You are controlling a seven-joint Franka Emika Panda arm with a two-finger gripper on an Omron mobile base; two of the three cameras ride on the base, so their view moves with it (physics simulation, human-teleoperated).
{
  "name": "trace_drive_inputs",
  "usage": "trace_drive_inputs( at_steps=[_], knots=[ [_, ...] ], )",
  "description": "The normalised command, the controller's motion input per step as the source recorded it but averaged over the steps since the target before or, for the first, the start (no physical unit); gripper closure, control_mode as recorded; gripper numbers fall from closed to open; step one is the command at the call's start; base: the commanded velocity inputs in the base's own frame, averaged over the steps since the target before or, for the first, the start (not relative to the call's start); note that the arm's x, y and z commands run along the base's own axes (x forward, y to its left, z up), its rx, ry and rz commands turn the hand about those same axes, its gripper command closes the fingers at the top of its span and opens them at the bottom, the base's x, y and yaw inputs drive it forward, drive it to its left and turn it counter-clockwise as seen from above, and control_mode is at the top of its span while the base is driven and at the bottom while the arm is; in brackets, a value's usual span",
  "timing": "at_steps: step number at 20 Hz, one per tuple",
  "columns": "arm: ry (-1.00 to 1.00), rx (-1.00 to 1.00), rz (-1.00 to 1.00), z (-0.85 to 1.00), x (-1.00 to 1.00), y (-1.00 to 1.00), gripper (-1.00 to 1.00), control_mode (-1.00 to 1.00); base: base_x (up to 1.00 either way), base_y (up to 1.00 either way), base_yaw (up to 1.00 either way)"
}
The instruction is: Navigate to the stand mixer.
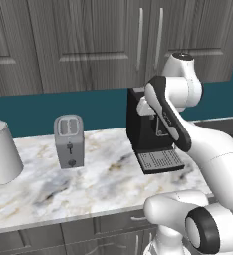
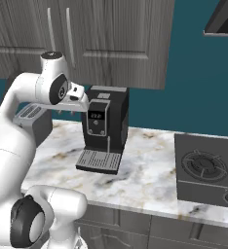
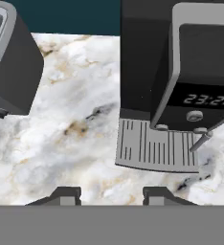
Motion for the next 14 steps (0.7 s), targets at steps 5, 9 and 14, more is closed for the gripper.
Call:
trace_drive_inputs(
  at_steps=[5,9,14],
  knots=[
    [0.0,0.0,0.0,0.0,-0.12,0.0,-1.0,-1.0,0.0,0.0,0.0],
    [0.0,0.0,0.0,-0.07,-0.76,-0.08,-1.0,-1.0,0.0,0.0,0.0],
    [0.01,0.0,0.0,-0.19,-0.72,-0.05,-1.0,-1.0,0.0,0.0,0.0]
  ],
)
